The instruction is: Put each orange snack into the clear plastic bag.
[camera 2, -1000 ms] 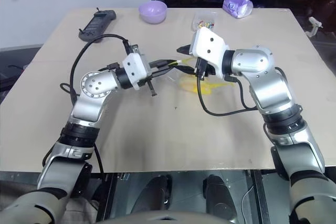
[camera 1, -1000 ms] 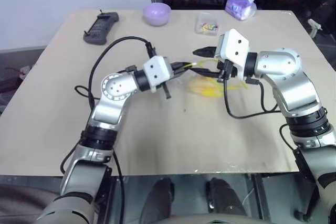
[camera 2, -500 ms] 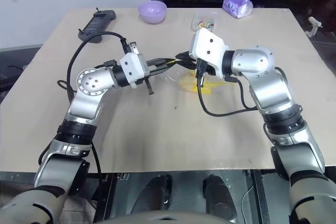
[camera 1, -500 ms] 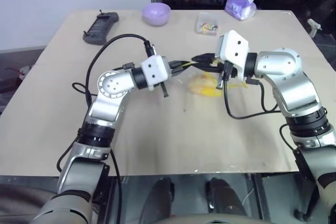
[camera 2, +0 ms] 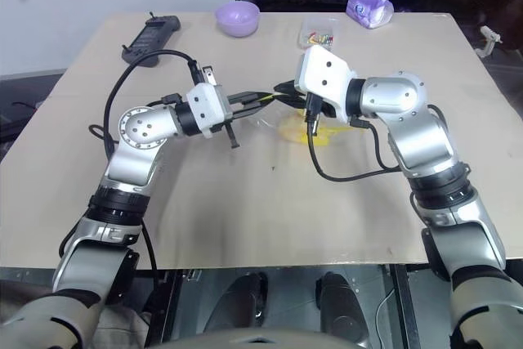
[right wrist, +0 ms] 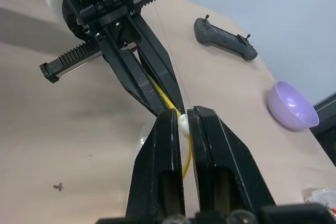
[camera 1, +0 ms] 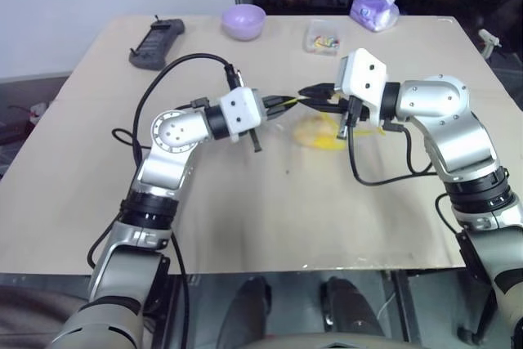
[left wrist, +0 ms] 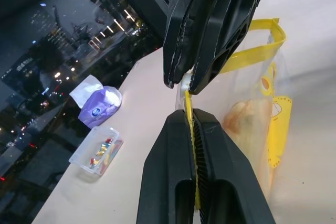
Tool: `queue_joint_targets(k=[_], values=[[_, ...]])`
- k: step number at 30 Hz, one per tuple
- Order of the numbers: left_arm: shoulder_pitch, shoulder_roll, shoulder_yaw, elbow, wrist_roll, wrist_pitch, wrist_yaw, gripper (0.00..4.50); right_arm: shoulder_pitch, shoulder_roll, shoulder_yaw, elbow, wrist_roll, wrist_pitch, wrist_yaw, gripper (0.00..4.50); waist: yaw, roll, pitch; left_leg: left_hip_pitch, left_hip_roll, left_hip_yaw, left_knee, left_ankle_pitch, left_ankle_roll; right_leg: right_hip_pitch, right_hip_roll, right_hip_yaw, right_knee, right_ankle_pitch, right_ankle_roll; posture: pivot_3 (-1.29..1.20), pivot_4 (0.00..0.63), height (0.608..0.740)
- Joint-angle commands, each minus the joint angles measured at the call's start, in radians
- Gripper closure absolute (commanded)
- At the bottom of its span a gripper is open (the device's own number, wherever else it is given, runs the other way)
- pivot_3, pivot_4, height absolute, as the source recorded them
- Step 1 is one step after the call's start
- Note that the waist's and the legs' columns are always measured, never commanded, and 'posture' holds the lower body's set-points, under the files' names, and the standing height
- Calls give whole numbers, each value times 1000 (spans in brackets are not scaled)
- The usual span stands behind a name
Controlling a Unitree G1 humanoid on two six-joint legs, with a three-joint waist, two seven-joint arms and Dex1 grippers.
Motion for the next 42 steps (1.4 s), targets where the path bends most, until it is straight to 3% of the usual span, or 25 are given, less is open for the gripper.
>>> queue_joint_targets(k=[1, 3, 5, 6, 13, 16, 18, 35, 36, 37, 39, 40, 42], values=[[-11, 5, 12, -43, -9, -23, 2, 4500, -21, -14, -17, -1, -14, -8, -6, 4130, 0, 0, 0, 0, 0, 0, 0, 0, 0, 0, 0, 0, 0, 0, 0, 0, 150, 740], [-12, 5, 12, -40, -8, -24, 3, 4500, -21, -13, -19, -3, -11, -7, -4, 3899, 0, 0, 0, 0, 0, 0, 0, 0, 0, 0, 0, 0, 0, 0, 0, 0, 150, 740], [-11, 5, 12, -39, -7, -24, 3, 4500, -22, -11, -20, -4, -9, -7, -4, 3361, 0, 0, 0, 0, 0, 0, 0, 0, 0, 0, 0, 0, 0, 0, 0, 0, 150, 740], [-11, 5, 12, -40, -8, -24, 3, 4500, -22, -10, -20, -3, -9, -7, -4, 2876, 0, 0, 0, 0, 0, 0, 0, 0, 0, 0, 0, 0, 0, 0, 0, 0, 150, 740], [-9, 8, 13, -35, -7, -25, 2, 4500, -22, -6, -23, -12, 1, -4, 3, 2876, 0, 0, 0, 0, 0, 0, 0, 0, 0, 0, 0, 0, 0, 0, 0, 0, 150, 740], [-9, 9, 14, -33, -5, -28, 2, 4500, -21, -8, -23, -17, 5, -6, 7, 3629, 0, 0, 0, 0, 0, 0, 0, 0, 0, 0, 0, 0, 0, 0, 0, 0, 150, 740], [-10, 10, 14, -29, -5, -31, 1, 4500, -22, -8, -22, -17, 4, -7, 5, 4468, 0, 0, 0, 0, 0, 0, 0, 0, 0, 0, 0, 0, 0, 0, 0, 0, 150, 740], [-16, 11, 11, -11, 10, -50, 11, 4500, -29, 1, -33, -17, 17, -5, 1, 4468, 0, 0, 0, 0, 0, 0, 0, 0, 0, 0, 0, 0, 0, 0, 0, 0, 150, 740], [-16, 11, 11, -10, 10, -51, 11, 4500, -29, 1, -33, -18, 18, -4, 1, 3969, 0, 0, 0, 0, 0, 0, 0, 0, 0, 0, 0, 0, 0, 0, 0, 0, 150, 740], [-17, 10, 10, -9, 10, -52, 11, 4500, -30, 2, -33, -18, 19, -4, 0, 3818, 0, 0, 0, 0, 0, 0, 0, 0, 0, 0, 0, 0, 0, 0, 0, 0, 150, 740], [-18, 9, 10, -7, 12, -54, 11, 4500, -31, 3, -34, -18, 21, -4, -2, 3039, 0, 0, 0, 0, 0, 0, 0, 0, 0, 0, 0, 0, 0, 0, 0, 0, 150, 740], [-18, 8, 10, -7, 12, -55, 10, 4500, -32, 3, -33, -17, 21, -4, -3, 2510, 0, 0, 0, 0, 0, 0, 0, 0, 0, 0, 0, 0, 0, 0, 0, 0, 150, 740], [-18, 7, 10, -6, 13, -56, 9, 4500, -33, 3, -32, -16, 19, -4, -3, 2510, 0, 0, 0, 0, 0, 0, 0, 0, 0, 0, 0, 0, 0, 0, 0, 0, 150, 740]])
